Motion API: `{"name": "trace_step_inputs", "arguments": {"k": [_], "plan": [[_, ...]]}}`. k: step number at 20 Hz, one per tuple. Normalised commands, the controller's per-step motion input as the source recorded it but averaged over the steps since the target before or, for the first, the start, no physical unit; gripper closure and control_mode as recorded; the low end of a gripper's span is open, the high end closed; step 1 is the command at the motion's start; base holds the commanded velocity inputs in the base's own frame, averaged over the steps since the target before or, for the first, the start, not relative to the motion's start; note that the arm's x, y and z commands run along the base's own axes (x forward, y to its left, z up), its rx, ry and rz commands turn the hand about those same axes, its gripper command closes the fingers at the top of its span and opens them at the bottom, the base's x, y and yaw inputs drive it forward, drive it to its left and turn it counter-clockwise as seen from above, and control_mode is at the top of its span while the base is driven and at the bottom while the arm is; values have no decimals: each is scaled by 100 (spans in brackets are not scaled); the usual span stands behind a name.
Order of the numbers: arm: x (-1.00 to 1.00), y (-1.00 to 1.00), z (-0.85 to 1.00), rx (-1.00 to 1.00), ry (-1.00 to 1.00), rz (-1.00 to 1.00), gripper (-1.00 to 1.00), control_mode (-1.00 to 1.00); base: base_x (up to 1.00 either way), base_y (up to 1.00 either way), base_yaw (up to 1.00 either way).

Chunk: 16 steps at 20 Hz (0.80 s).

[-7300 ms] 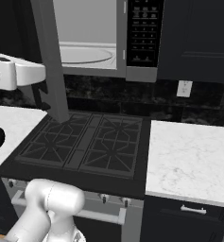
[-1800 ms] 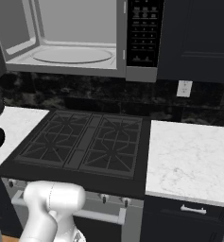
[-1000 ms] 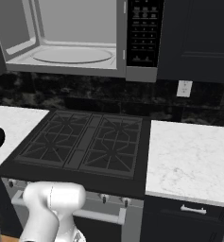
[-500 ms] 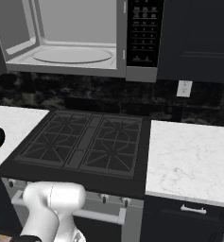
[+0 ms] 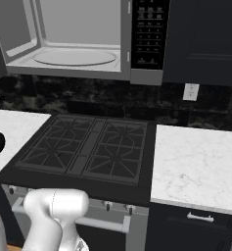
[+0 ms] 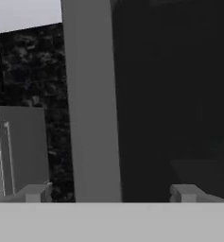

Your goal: Open the microwave, place the bowl with waffle inside the microwave, then close the microwave door and turn it on.

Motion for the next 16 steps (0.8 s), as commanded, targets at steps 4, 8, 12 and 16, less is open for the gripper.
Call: {"name": "trace_step_inputs", "arguments": {"k": [4, 8, 12, 16], "plan": [[-23, -99, 9, 0, 0, -24, -100, -100, 0, 0, 0], [-3, -83, 0, -5, 0, -26, -100, -100, 0, 0, 0], [16, -65, 0, -11, 9, -25, -100, -100, 0, 0, 0], [41, -55, -18, -9, 18, -23, -100, -100, 0, 0, 0]]}}
